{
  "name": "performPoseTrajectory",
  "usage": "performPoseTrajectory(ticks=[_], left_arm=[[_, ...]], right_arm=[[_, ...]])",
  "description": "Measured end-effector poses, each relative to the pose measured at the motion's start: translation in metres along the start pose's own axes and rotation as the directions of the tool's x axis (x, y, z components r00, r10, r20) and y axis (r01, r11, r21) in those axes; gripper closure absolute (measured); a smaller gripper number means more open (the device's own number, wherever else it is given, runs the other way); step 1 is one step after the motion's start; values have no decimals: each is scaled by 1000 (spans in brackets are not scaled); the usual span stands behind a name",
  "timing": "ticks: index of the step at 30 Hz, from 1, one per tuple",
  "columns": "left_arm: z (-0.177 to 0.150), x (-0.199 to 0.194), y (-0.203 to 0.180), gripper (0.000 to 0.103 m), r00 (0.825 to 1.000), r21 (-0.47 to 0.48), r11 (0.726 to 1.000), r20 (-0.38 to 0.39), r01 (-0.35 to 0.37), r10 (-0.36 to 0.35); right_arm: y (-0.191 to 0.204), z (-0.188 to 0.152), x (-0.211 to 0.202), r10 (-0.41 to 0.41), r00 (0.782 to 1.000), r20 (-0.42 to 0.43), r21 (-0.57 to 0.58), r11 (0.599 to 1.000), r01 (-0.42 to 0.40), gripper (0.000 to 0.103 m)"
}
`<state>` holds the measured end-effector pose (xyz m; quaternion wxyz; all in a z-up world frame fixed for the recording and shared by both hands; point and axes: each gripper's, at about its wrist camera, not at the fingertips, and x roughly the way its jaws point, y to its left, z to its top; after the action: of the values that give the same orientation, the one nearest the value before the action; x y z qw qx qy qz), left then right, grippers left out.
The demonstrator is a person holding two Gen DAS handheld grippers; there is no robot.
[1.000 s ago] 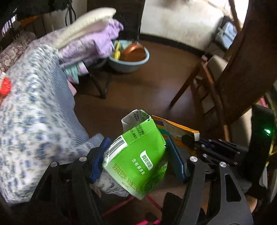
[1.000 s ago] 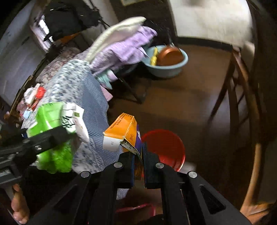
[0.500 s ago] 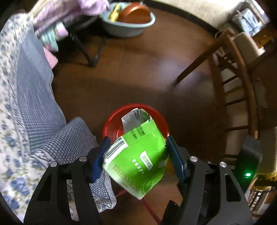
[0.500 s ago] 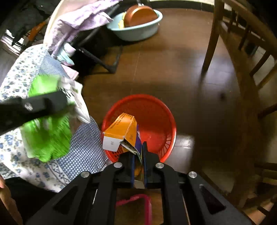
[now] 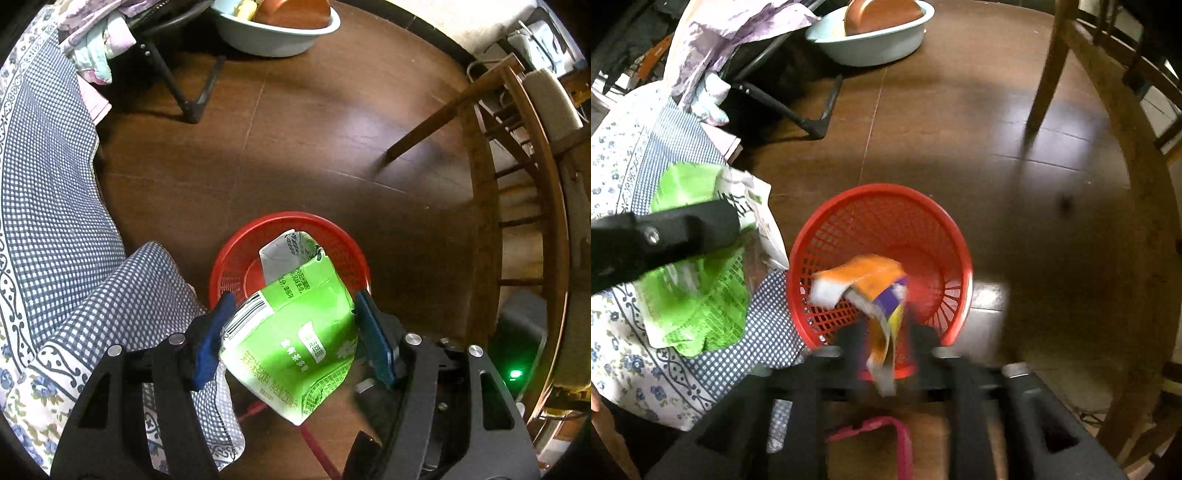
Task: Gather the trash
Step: 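Open both tools to drop the carton and box into the red basket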
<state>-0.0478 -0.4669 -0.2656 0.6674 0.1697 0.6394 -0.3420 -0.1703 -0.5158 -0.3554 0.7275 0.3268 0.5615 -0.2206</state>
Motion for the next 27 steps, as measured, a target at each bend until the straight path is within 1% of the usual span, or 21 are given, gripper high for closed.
performPoseTrajectory(ticks=[1, 3, 7, 9, 13, 17, 19, 20, 21, 23, 27], left_arm=[[1, 1, 2, 38, 1000, -9, 1000, -3, 1, -1], [1, 3, 5, 38, 1000, -22, 1000, -11, 3, -3], [0, 10, 2, 38, 999, -11, 1000, -38, -3, 3], [-1, 15, 0, 38, 998, -4, 1000, -61, 9, -9], [-4, 19, -5, 38, 997, 22, 1000, -79, 11, -9], [-5, 20, -6, 37, 996, 25, 999, -84, 20, -18], [-5, 20, -6, 25, 996, 19, 999, -88, 27, -25], [-5, 20, -6, 15, 996, 14, 1000, -85, 25, -24], [-5, 18, -5, 13, 997, 9, 1000, -75, 26, -26], [-6, 16, -4, 13, 997, 10, 999, -74, 31, -30], [-7, 14, -5, 12, 996, 16, 999, -79, 39, -38]], right_arm=[[1, 0, 2, -5, 1000, -9, -2, 1000, 5, 38], [-2, -6, 2, -9, 999, -39, -5, 1000, 9, 39], [-8, -24, -2, -3, 996, -92, -15, 1000, 1, 39], [-11, -34, -4, -4, 994, -105, -16, 1000, 3, 39], [-21, -52, -10, 0, 991, -136, 3, 1000, 0, 39], [-24, -55, -12, -3, 989, -145, 8, 1000, 4, 39], [-26, -55, -15, -3, 990, -142, 12, 1000, 5, 39], [-26, -55, -16, -5, 990, -138, 13, 1000, 7, 39], [-26, -54, -17, -8, 991, -136, 12, 1000, 10, 37], [-25, -53, -17, -13, 991, -133, 9, 1000, 14, 31], [-26, -51, -20, -14, 991, -132, 5, 1000, 15, 31]])
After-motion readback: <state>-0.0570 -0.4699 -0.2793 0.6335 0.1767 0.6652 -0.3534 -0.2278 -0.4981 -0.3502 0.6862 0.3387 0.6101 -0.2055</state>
